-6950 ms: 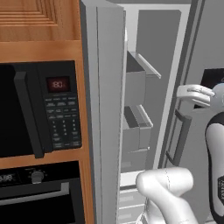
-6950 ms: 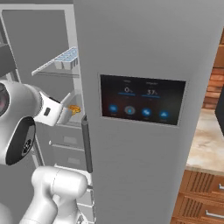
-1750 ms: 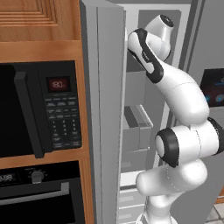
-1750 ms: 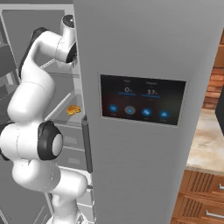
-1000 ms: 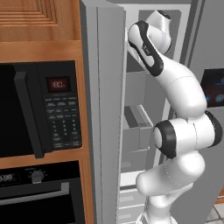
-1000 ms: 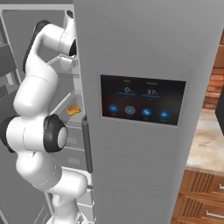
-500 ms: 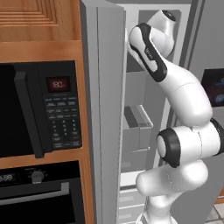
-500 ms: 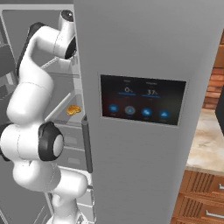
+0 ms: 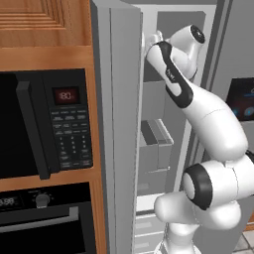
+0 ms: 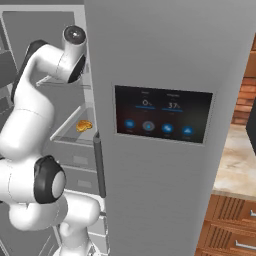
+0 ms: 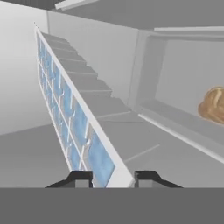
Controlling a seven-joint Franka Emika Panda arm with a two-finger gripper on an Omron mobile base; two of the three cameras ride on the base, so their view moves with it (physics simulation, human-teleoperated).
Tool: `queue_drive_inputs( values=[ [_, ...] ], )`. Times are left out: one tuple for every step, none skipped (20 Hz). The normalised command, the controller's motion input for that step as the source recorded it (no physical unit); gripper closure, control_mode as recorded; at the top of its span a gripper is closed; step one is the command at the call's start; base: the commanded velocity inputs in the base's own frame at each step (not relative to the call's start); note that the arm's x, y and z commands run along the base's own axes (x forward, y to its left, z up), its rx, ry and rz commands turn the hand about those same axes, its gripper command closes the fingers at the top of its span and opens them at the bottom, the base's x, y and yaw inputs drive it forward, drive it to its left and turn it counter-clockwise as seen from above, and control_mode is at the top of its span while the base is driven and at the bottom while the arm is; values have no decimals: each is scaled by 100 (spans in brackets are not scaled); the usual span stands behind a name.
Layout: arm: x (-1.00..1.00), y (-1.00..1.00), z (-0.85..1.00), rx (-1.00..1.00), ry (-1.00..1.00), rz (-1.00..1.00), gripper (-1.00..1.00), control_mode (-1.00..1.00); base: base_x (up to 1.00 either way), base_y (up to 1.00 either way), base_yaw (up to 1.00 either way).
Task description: Open the freezer door, pick up the ice cube tray from the freezer, and place it on the dining counter.
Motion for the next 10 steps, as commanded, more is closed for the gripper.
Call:
queue_drive_inputs(
  values=[
    [-21, 0, 6, 7, -11, 0, 100, -100, 0, 0, 0],
    [-31, 0, 7, 6, -9, 0, 100, -100, 0, 0, 0],
    [-38, 0, 12, 6, -7, 0, 100, -100, 0, 0, 0],
    [-46, 0, 18, 6, -4, 0, 100, -100, 0, 0, 0],
    [-50, 0, 19, 5, 0, 0, 100, -100, 0, 0, 0],
    [-58, 0, 24, 6, 0, 0, 100, -100, 0, 0, 0],
    [-61, 0, 27, 5, 0, 0, 100, -100, 0, 0, 0],
    [-59, 0, 26, 6, 0, 0, 100, -100, 0, 0, 0],
    [-56, 0, 26, 6, 0, 0, 100, -100, 0, 0, 0],
    [-54, 0, 26, 7, 0, 0, 100, -100, 0, 0, 0]
  ],
)
